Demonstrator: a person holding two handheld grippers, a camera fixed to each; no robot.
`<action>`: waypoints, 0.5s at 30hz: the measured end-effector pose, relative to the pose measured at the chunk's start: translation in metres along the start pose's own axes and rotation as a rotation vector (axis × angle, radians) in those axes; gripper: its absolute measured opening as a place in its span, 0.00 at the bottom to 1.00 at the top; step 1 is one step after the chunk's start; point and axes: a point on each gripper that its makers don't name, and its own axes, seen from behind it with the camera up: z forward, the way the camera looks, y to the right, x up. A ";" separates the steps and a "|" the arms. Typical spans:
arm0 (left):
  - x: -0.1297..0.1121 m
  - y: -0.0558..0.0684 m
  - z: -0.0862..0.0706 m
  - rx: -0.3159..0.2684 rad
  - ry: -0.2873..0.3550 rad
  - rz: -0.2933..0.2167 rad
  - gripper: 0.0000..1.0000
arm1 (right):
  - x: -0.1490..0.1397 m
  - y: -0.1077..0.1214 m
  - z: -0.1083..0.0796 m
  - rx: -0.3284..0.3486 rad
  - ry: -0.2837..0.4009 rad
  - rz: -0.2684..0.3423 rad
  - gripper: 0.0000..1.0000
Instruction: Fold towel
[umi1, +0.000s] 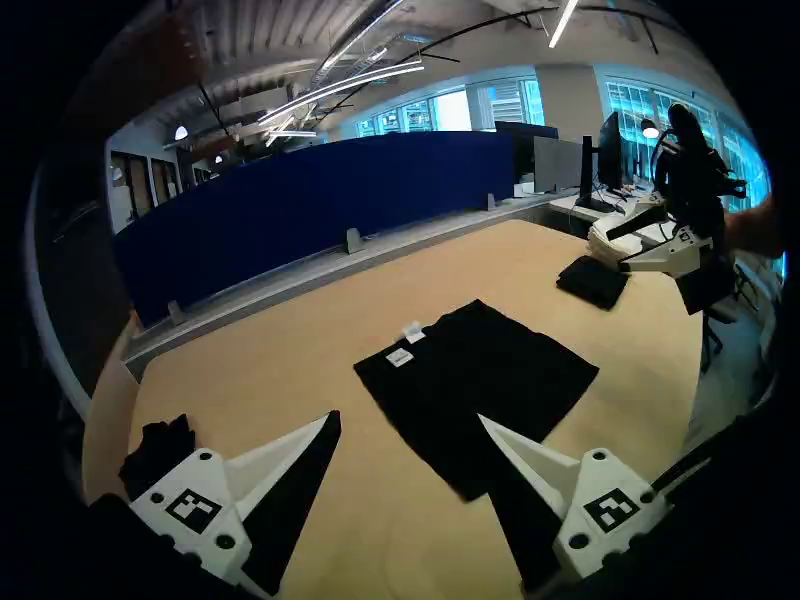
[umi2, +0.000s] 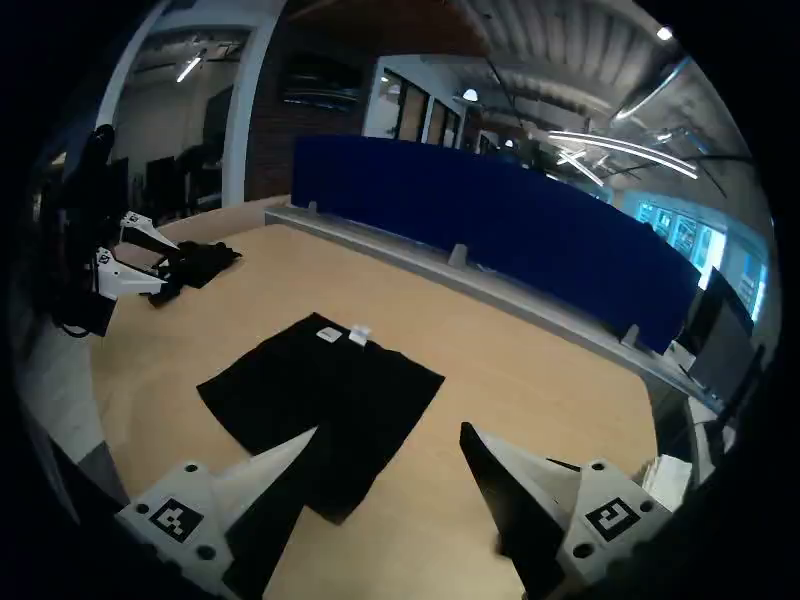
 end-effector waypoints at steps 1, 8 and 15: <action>-0.005 0.001 0.002 -0.003 -0.008 0.003 0.91 | -0.005 -0.002 0.002 0.003 -0.006 -0.002 1.00; -0.036 0.014 0.016 -0.032 -0.056 0.019 0.91 | -0.034 -0.013 0.017 0.024 -0.040 -0.006 1.00; -0.069 0.030 0.032 -0.067 -0.110 0.043 0.91 | -0.065 -0.024 0.036 0.047 -0.082 -0.002 1.00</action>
